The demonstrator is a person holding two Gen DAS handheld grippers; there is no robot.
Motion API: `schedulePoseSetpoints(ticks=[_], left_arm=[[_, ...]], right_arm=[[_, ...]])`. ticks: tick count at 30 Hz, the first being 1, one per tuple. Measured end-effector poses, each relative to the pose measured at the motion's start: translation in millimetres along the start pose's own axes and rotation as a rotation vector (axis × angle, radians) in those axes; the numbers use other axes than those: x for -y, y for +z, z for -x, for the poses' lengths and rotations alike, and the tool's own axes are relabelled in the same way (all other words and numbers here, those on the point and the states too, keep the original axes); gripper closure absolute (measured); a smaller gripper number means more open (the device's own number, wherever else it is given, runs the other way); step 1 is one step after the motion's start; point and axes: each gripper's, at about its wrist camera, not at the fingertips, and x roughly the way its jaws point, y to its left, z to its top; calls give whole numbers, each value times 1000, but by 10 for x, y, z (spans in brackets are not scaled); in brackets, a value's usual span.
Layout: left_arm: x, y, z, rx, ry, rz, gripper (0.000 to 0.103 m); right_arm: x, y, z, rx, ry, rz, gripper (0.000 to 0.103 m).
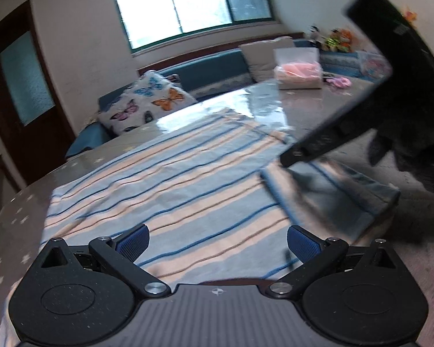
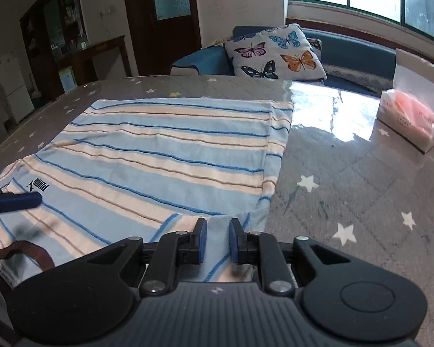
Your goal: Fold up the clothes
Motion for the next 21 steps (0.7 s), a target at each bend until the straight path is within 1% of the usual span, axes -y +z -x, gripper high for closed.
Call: schedulePoseSetpoints(ticks=[2, 4, 8, 9, 10, 14, 16, 17, 21], left_arm=[[-124, -43, 70, 1, 34, 21, 0], [-278, -112, 148, -4, 78, 50, 0], [-618, -266, 317, -15, 173, 113, 0], [-710, -313, 362, -18, 198, 128, 0], [-798, -361, 413, -21, 224, 143, 0], [-1189, -579, 634, -38, 337, 211, 1], [-1395, -687, 721, -53, 388, 251, 1], [-1524, -756, 763, -62, 417, 277, 1], [-1908, -983, 854, -103, 476, 375, 4]], right_arm=[[-69, -8, 53, 3, 7, 15, 84], [-168, -9, 101, -1, 18, 43, 74], [-384, 3, 164, -4, 45, 97, 72], [-467, 18, 180, -4, 59, 115, 67], [-538, 29, 193, -2, 70, 133, 60], [-858, 79, 206, 2, 119, 208, 58], [-1078, 102, 180, -4, 154, 246, 55], [-1170, 106, 165, -7, 169, 265, 55], [-1585, 119, 68, -20, 226, 342, 53]])
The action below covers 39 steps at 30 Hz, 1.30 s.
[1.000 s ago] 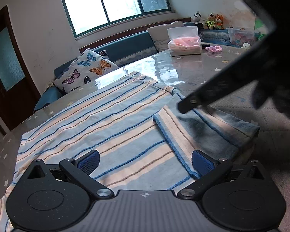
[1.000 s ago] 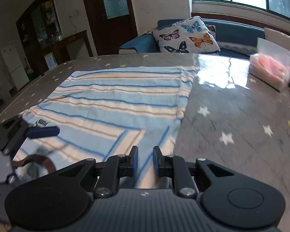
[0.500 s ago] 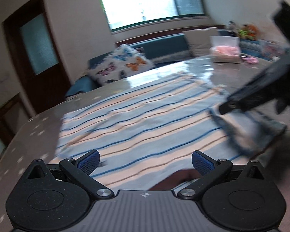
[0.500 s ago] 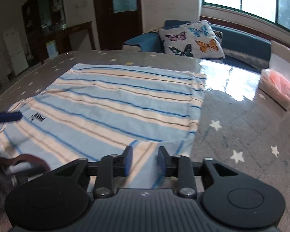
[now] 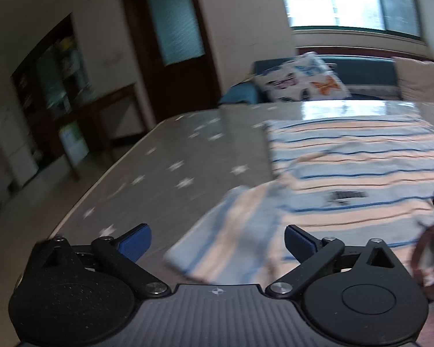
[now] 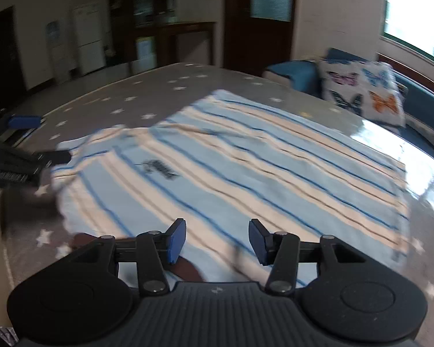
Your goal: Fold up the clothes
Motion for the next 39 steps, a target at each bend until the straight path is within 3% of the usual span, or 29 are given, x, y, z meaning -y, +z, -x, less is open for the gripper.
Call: schedulePoseSetpoints(ticks=[7, 12, 17, 19, 22, 26, 29, 34, 37, 39], left_arm=[[-379, -132, -214, -76, 29, 62, 15], [-498, -229, -314, -114, 16, 75, 31], [-525, -255, -285, -103, -21, 76, 45], [-538, -237, -278, -104, -29, 90, 45], [-584, -215, -257, -108, -43, 126, 45], [-669, -207, -224, -123, -71, 195, 45], [-686, -219, -269, -161, -101, 231, 45], [-673, -223, -259, -157, -111, 237, 48], [-671, -211, -261, -149, -116, 231, 62], [-687, -207, -264, -143, -130, 240, 79]], right_arm=[[-555, 178, -294, -19, 77, 112, 51], [-900, 213, -450, -26, 104, 187, 49], [-1149, 187, -520, -51, 141, 243, 48], [-1246, 184, -491, -38, 129, 280, 49], [-1259, 244, -447, -29, 183, 270, 48], [-1307, 352, -507, -3, 116, 263, 48], [-1306, 397, -598, -13, 129, 234, 48], [-1470, 384, -684, -33, 152, 261, 48], [-1542, 365, -722, -38, 166, 271, 48], [-1549, 368, -717, -34, 163, 267, 48]])
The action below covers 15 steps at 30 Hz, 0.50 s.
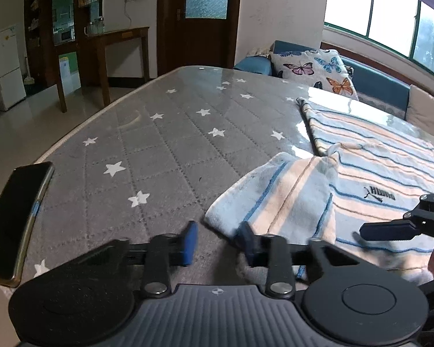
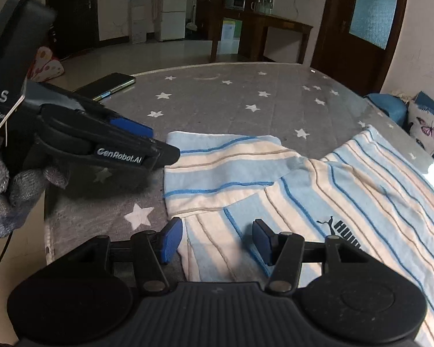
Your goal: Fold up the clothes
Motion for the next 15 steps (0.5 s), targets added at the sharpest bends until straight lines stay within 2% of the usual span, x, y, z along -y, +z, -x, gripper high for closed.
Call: schedulePoseSetpoints(ticks=[3, 6, 10, 15], left_arm=[[-16, 16, 8, 8, -19, 17, 95], [11, 46, 38, 34, -16, 13, 100], [71, 124, 171, 90, -48, 16, 102], [292, 189, 450, 187, -135, -52, 102]], right_arm=[[48, 1, 10, -1, -3, -35, 48], [74, -10, 19, -5, 1, -51, 48], [70, -28, 3, -2, 13, -67, 48], [164, -47, 107, 14, 4, -89, 48]])
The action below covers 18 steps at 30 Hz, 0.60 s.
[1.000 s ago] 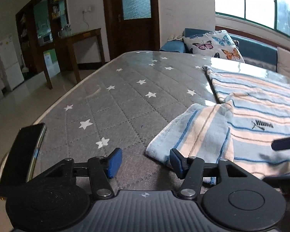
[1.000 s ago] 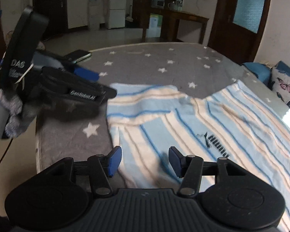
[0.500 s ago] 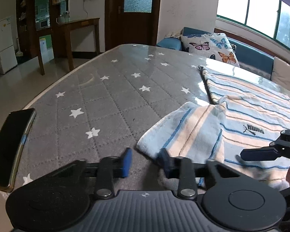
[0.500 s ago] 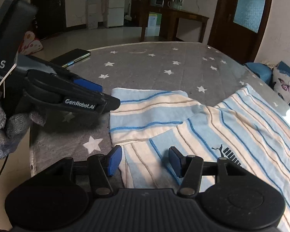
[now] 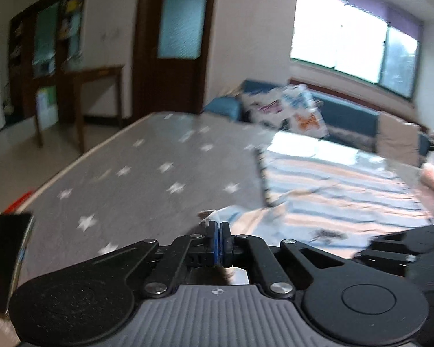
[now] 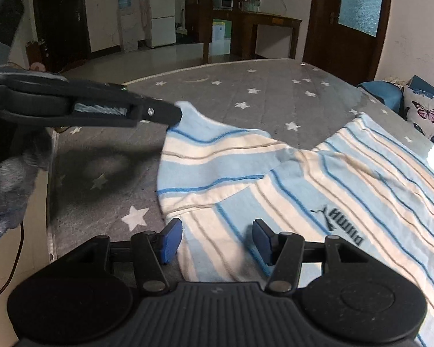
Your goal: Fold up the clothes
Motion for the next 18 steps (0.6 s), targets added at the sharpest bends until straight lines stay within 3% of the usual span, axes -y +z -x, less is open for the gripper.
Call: schedulePoseSetpoints(ticks=[5, 9, 13, 18], left_arm=[[307, 22, 165, 52, -155, -96, 102], [604, -56, 207, 49, -279, -203, 102], [846, -220, 199, 2, -371, -294, 102], [1002, -415, 149, -92, -432, -396, 101]], right_arm=[[278, -66, 229, 21, -56, -59, 48], [511, -175, 385, 20, -110, -114, 48], [723, -316, 499, 11, -156, -167, 48], [853, -451, 560, -7, -164, -212, 48]])
